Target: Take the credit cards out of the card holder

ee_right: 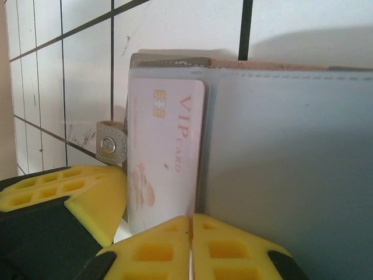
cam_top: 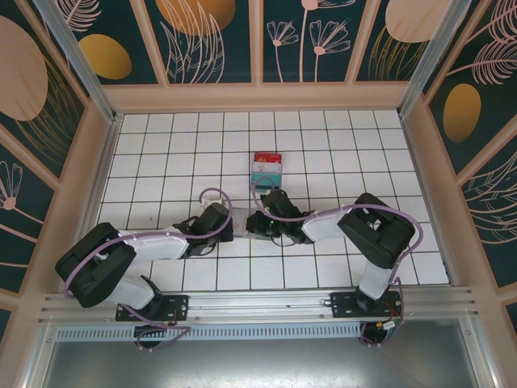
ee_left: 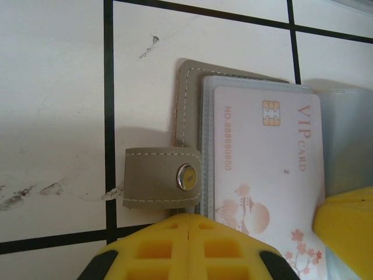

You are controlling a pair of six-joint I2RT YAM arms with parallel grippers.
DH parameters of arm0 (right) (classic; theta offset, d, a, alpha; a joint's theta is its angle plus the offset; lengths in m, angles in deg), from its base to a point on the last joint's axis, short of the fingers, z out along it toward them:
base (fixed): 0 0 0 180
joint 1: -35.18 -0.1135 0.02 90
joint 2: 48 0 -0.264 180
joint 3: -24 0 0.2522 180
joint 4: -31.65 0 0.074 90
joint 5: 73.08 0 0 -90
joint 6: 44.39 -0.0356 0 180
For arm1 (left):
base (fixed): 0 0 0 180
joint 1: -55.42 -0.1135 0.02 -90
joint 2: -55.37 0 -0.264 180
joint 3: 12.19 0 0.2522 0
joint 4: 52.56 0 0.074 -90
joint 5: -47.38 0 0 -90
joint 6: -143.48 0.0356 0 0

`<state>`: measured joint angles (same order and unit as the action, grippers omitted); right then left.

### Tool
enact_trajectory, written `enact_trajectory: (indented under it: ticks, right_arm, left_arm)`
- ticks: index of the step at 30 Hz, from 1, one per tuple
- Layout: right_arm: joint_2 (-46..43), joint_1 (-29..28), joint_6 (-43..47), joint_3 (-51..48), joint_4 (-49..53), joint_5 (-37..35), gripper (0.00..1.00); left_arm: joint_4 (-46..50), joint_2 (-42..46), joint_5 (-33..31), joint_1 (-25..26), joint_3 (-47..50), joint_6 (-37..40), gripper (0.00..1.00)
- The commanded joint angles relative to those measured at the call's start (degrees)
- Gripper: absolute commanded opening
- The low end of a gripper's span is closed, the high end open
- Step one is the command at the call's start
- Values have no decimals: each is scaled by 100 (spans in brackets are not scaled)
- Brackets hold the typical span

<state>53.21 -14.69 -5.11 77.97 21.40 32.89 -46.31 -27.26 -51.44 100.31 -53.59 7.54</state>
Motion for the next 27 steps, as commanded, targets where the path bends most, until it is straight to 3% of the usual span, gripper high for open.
enact_trajectory:
  ticks: [1,4,27]
  right_arm:
    - [101,-59,71,60,111,-12,7]
    - [36,-58,53,0,89,-40,0]
    - [-447,241,58,-587,10,-24,0]
  left_arm:
    - [-84,-138,279,-20,39,22,0]
    - [-42,-113,236,-16,49,14,0]
    - [56,-9,203,-15,26,-8,0]
